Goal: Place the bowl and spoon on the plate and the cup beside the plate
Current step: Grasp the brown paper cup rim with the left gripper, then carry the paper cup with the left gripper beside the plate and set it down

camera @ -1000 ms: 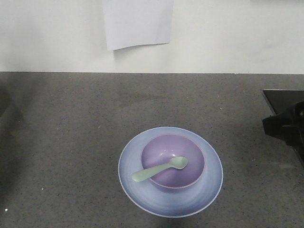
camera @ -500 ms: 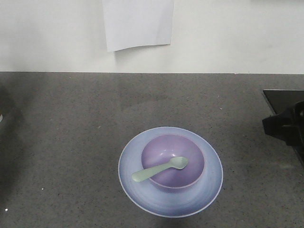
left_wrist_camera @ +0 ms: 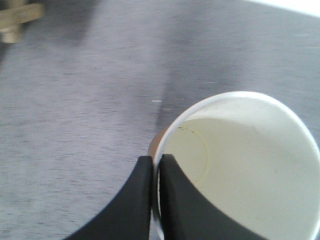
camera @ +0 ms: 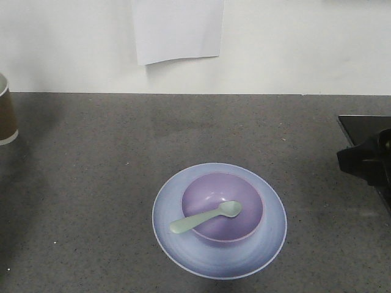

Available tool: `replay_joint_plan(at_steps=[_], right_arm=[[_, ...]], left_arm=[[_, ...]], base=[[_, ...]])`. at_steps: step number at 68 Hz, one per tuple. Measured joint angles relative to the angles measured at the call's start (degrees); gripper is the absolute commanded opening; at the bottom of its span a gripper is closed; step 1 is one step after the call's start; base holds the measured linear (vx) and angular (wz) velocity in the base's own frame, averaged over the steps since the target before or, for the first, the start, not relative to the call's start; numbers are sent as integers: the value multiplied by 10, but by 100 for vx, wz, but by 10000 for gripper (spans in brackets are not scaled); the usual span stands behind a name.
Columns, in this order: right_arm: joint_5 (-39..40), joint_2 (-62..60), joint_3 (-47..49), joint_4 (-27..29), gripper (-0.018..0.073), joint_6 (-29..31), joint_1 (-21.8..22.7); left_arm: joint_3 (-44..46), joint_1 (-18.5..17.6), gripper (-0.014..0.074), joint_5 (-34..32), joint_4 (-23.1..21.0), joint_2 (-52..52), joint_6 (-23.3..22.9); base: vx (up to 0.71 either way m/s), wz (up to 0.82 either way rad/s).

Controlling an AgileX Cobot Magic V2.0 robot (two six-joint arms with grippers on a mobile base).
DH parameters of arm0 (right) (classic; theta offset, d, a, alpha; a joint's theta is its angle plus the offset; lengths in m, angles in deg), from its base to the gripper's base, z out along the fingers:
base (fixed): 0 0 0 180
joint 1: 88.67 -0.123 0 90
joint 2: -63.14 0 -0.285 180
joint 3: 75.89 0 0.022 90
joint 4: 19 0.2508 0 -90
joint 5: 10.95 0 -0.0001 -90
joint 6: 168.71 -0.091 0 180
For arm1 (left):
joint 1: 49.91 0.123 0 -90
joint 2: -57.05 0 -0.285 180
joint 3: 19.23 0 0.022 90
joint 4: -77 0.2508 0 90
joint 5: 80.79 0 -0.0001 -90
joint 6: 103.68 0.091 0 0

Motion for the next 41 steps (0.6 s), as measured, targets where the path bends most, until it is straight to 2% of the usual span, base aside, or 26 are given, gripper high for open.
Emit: replay_joint_plan(at_steps=[11,18,31,41], right_arm=[[1,0,0,0,532,0,0],[1,0,0,0,532,0,0],[5,0,0,1,532,0,0],[11,0,0,5,532,0,0]], left_arm=[[0,-5,-8,21,-84,-31,45],[0,-23,-8,36,-114,-49,62],[-2,-88,-8,68,-133,-84,80],[-53,-142,-8,63,-139,-127,84]], base=[[0,0],[0,0],[0,0],[0,0]])
